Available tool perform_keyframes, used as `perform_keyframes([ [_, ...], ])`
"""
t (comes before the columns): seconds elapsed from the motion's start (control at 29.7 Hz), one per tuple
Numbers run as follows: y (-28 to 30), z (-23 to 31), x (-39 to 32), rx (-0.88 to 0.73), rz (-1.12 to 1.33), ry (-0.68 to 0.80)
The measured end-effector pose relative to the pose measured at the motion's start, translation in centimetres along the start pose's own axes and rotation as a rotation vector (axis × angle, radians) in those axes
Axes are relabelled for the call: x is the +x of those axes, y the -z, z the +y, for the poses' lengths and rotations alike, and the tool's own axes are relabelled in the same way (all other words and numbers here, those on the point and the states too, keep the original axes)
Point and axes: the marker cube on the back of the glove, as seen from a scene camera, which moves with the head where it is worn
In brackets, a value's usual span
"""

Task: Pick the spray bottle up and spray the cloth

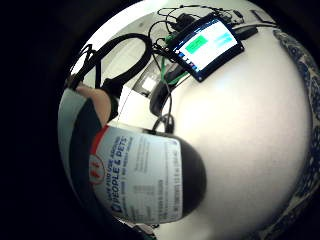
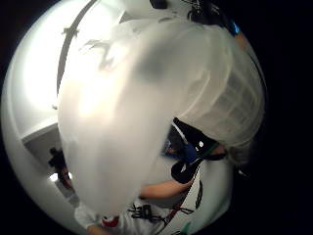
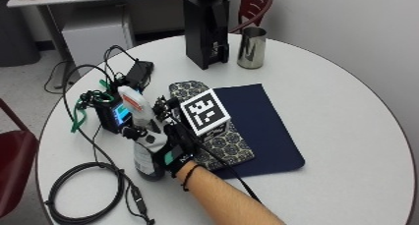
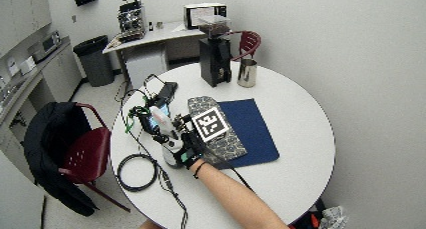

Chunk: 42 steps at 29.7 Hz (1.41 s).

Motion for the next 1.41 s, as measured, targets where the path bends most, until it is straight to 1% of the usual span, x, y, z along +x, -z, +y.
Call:
perform_keyframes([
  [0.17,-0.1,0.6,0.8,-0.042,0.011,-0.007],
  [0.3,0.8,2.4,0.9,0.000,-0.008,-0.027],
  [0.47,3.9,5.2,0.0,0.007,0.011,-0.024],
  [0.71,9.2,10.9,-1.0,-0.078,0.119,-0.056],
  [0.81,11.2,13.6,-0.2,-0.123,0.225,-0.068],
  [0.94,15.1,17.7,1.8,-0.195,0.524,-0.075],
  [1.01,16.5,19.3,2.0,-0.214,0.627,-0.077],
  [1.21,18.2,21.8,-1.0,-0.160,0.742,-0.139],
  [1.41,17.7,22.3,-5.3,-0.116,0.785,-0.126],
])
